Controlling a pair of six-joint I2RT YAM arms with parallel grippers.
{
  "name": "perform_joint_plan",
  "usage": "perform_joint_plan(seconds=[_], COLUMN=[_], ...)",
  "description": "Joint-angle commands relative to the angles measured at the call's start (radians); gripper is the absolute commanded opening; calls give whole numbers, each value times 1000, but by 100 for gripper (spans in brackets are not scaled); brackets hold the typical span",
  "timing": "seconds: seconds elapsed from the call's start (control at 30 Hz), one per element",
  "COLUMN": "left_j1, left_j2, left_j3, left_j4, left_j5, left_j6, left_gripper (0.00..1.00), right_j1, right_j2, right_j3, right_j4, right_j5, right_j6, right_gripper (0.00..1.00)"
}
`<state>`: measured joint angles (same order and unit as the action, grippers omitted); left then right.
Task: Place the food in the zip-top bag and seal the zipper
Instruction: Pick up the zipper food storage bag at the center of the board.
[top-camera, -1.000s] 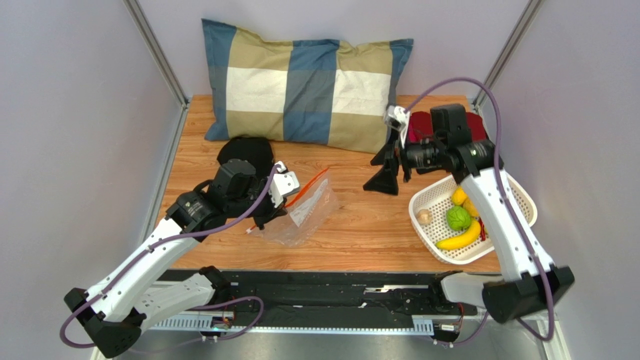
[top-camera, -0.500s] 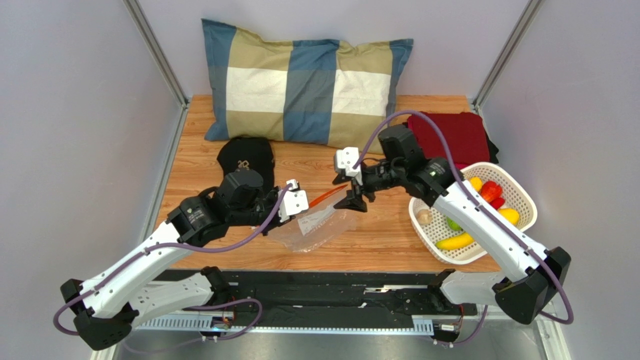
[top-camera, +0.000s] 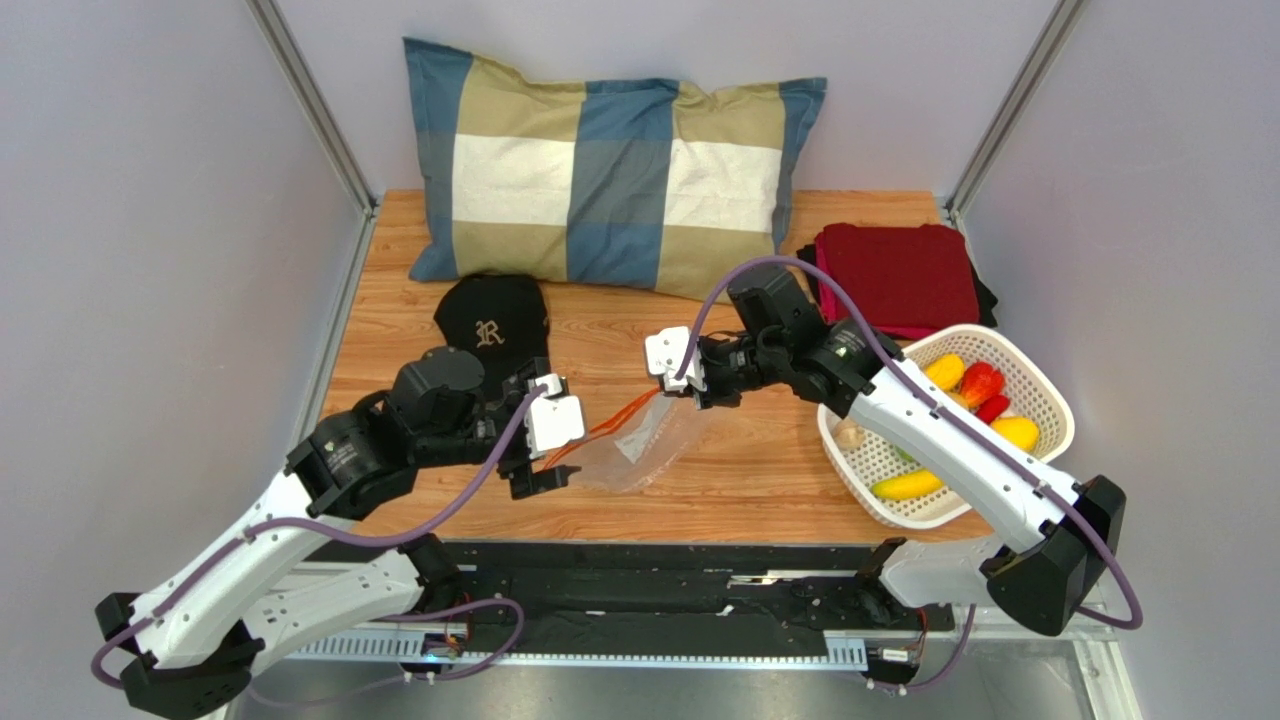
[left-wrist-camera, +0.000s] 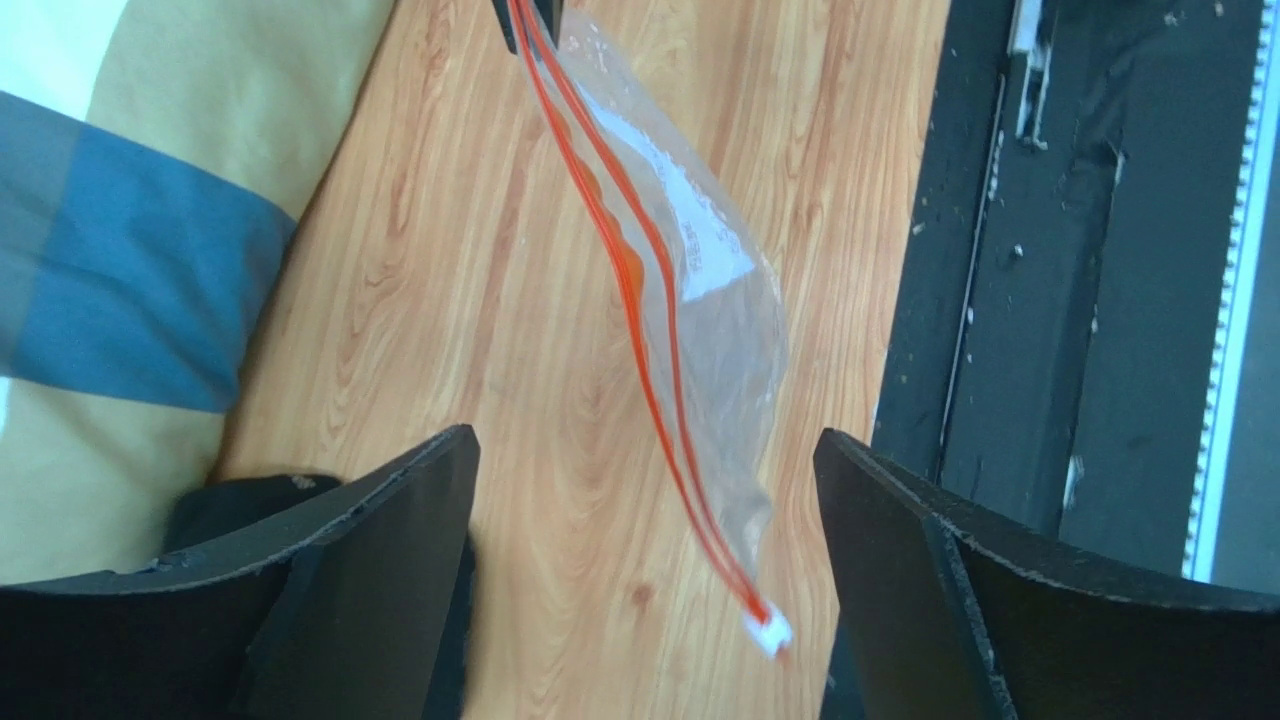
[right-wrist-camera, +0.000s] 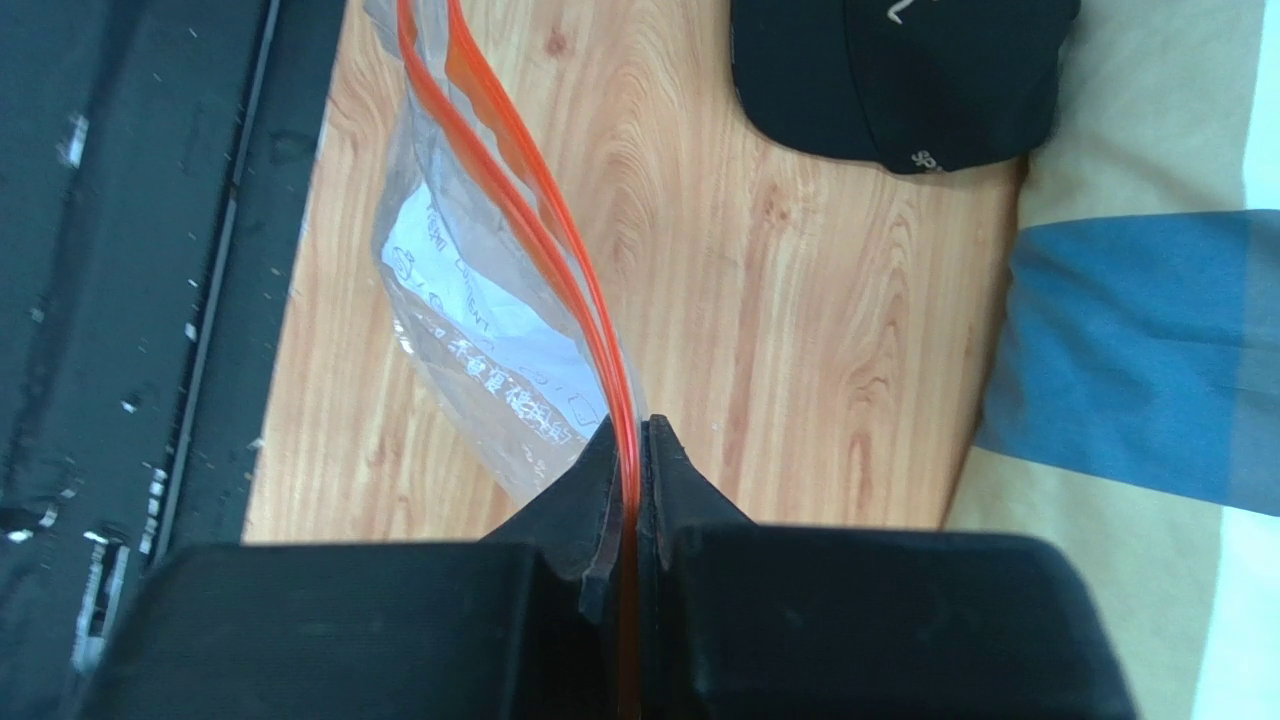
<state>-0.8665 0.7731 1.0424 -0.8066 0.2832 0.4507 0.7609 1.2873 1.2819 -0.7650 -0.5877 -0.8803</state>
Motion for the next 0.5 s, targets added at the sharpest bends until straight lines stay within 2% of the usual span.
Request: perform_joint_plan(seconds=[0.0,0.1,0.27,0.47], left_j1=[-3,-2,3,15], left_j2=[18,90,149,218], left_j3=[177,255,235,261], left_j4=[-100,-143,-57,-51], left_j5=[27,77,160,177], left_j6=[52,-45,-202,-237], left_gripper=[93,90,83,71], right_j1=[12,32,87,124], right_j2=[-31,-26,-45,-69], right_j3=[48,75,68,47], right_j4=[-26,-62,-53,-50], right_j5=[57,74,114,135], right_j6=[-138,-177,-194,-204], right_gripper=[0,0,0,0])
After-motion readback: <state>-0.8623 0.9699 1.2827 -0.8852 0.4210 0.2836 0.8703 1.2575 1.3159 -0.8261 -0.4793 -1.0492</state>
